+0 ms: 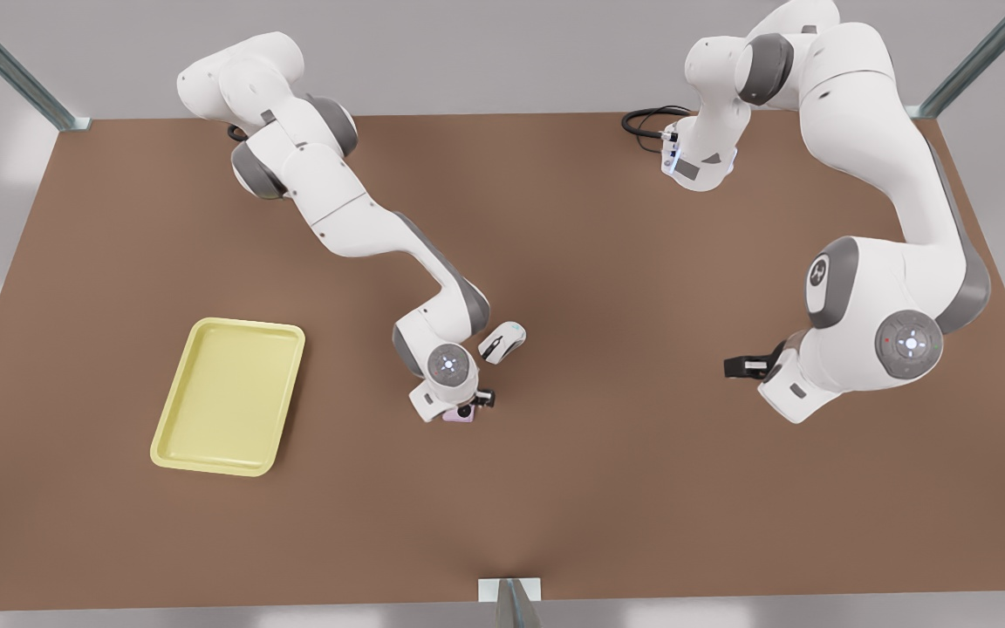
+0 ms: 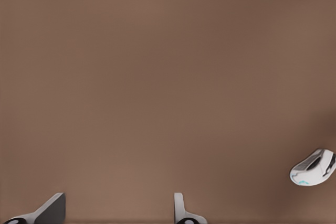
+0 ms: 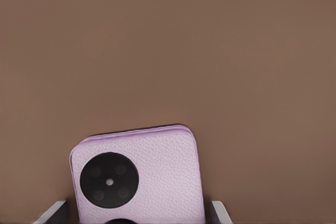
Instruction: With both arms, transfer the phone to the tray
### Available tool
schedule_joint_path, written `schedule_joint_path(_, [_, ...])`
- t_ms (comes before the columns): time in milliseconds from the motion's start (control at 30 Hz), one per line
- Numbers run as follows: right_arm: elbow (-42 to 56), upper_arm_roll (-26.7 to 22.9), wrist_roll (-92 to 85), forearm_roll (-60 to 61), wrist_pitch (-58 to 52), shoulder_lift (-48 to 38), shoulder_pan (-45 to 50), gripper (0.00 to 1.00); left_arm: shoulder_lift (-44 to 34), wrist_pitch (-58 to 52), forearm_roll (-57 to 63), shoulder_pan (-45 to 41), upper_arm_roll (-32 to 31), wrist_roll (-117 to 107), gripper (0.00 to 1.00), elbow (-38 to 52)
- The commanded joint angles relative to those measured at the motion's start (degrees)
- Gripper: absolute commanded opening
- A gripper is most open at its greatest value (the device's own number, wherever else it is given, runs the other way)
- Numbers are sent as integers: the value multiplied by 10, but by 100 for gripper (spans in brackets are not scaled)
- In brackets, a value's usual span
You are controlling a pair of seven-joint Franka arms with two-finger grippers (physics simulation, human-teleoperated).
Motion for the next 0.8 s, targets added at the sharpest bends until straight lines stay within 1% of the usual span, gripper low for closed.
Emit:
schedule_joint_path(0, [-5, 1, -56, 0, 14, -2, 0, 100, -1, 7, 0, 1, 0, -7, 100, -1])
schedule_joint_path(100, [-5, 2, -69, 1, 13, -2, -2, 100, -2, 7, 0, 1, 0, -7, 100, -1])
schedule_joint_path(167, [-5, 2, -69, 1, 13, -3, -2, 98, -2, 6, 0, 1, 0, -7, 100, -1])
schedule_joint_path(200, [-5, 2, -69, 1, 13, -3, -2, 95, -2, 6, 0, 1, 0, -7, 100, -1])
schedule_joint_path(233, [-4, 2, -69, 1, 13, -3, -2, 84, -2, 6, -1, 0, 0, -7, 100, -1])
schedule_joint_path(267, [-4, 2, -69, 1, 12, -3, -2, 84, -2, 6, -1, 1, 0, -7, 100, -1])
schedule_joint_path(300, [-4, 2, -69, 0, 12, -3, -2, 79, -2, 6, -1, 1, 0, -7, 100, -1])
schedule_joint_path(333, [-4, 2, -69, 1, 12, -3, -2, 77, -2, 6, 0, 0, 0, -7, 100, -1])
schedule_joint_path(533, [-5, 3, -67, 1, 12, -7, -1, 77, -3, 6, -1, 0, 0, -7, 100, 0])
schedule_joint_path(567, [-14, 3, -67, 1, 12, -19, -2, 77, -3, 6, -1, 1, 0, -7, 100, 0])
schedule_joint_path(600, [-32, 3, -67, 1, 12, -37, -6, 77, -3, 6, -1, 0, 0, -13, 100, 0])
schedule_joint_path(667, [-108, 3, -113, 0, 22, -95, -46, 77, -3, 6, -1, 0, 0, -16, 100, 0])
schedule_joint_path(733, [-256, 2, -181, -3, 115, -180, -112, 78, -3, 7, -1, 0, -1, -16, 100, 0])
schedule_joint_path(767, [-296, 0, -186, -11, 115, -213, -134, 77, -3, 7, -1, 0, -1, -16, 100, 0])
